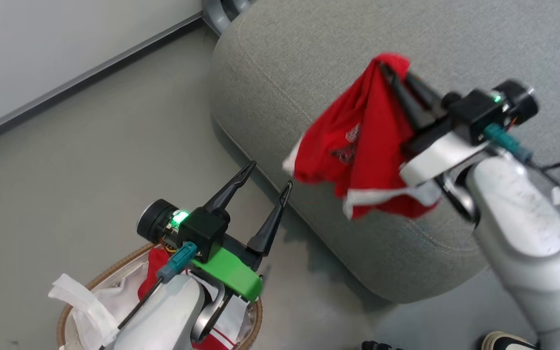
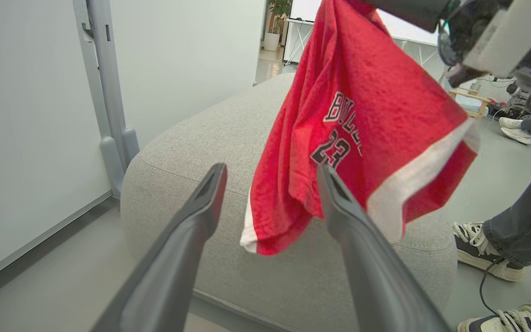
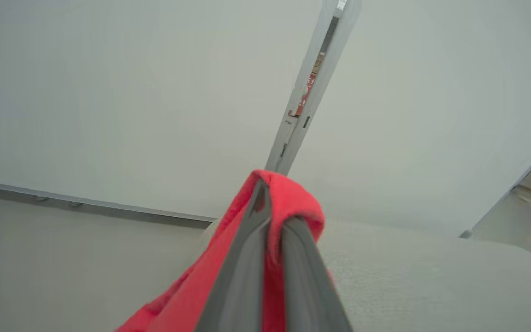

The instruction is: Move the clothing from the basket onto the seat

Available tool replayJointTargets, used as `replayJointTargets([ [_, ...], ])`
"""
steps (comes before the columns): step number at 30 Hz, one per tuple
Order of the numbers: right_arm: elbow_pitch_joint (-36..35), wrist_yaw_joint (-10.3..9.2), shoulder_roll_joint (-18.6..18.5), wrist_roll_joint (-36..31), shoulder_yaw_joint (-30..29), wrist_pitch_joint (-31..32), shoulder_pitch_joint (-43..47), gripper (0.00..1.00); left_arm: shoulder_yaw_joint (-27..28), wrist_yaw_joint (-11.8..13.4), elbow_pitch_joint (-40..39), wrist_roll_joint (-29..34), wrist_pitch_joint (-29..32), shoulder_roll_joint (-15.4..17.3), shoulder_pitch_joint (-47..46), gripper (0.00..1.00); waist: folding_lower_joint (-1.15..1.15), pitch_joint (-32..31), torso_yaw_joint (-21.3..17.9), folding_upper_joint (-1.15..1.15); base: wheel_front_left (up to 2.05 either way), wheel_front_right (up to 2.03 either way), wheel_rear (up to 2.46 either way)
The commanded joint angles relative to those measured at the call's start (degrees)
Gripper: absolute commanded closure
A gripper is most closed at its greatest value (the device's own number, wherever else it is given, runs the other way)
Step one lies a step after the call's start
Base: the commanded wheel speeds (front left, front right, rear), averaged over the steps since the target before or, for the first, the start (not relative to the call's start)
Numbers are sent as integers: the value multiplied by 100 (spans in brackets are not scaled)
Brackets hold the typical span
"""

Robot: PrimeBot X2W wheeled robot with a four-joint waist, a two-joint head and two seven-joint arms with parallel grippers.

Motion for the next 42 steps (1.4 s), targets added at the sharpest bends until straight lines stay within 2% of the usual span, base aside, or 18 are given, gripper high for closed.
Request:
replayJointTargets([
  [1, 18, -8, -117, -53, -118, -28, -327, 100, -5, -16, -55, 34, 4, 115, -64, 0, 0, 308, 178, 0, 0, 0, 0],
  [8, 682, -8, -902, -373, -823, -27, -1507, 100, -159, -16, -199, -38, 3, 131, -281, 0, 0, 734, 685, 0, 0, 0, 0],
  [12, 1207, -8, -1168, -569, -1280, -22, -1828, 100, -266, -16, -297, -80, 3, 127, -421, 0, 0, 916, 1032, 0, 0, 0, 0],
  [19, 2191, -8, -1026, -1105, -2348, -19, -1493, 100, -174, -16, -321, -92, 3, 156, -537, 0, 0, 1144, 1529, 0, 0, 0, 0],
  [20, 2387, -8, -937, -1191, -2597, -16, -1376, 91, -159, -16, -309, -91, 4, 161, -536, 0, 0, 1177, 1581, 0, 0, 0, 0],
  [21, 2522, -8, -851, -1216, -2794, -15, -1286, 64, -143, -16, -304, -88, 4, 162, -535, 0, 0, 1202, 1617, 0, 0, 0, 0],
  [22, 2656, -8, -746, -1225, -3093, -17, -1198, 4, -104, -16, -300, -101, 3, 166, -522, 0, 0, 1219, 1644, 0, 0, 0, 0],
  [23, 2760, -8, -687, -1284, -3304, -16, -1077, 0, -78, -16, -293, -107, 3, 172, -507, 0, 0, 1228, 1662, 0, 0, 0, 0],
  [27, 2993, -8, -359, -1513, -4129, -16, -476, 0, 19, -16, -264, -101, 3, 149, -419, 0, 0, 1203, 1715, 0, 0, 0, 0],
  [31, 2823, -8, -85, -1638, -4612, -16, 21, 0, 164, -16, -230, -100, 3, 151, -306, 0, 0, 1085, 1674, 0, 0, 0, 0],
  [36, 2525, -8, 237, -1639, -4732, -16, 568, 0, 454, -16, -183, -76, 3, 119, -137, 0, 0, 869, 1573, 0, 0, 0, 0],
  [42, 2215, -8, 392, -1369, -4619, -16, 1100, 0, 772, -16, -139, -22, 3, 17, 104, 0, 0, 571, 1606, 0, 0, 0, 0],
])
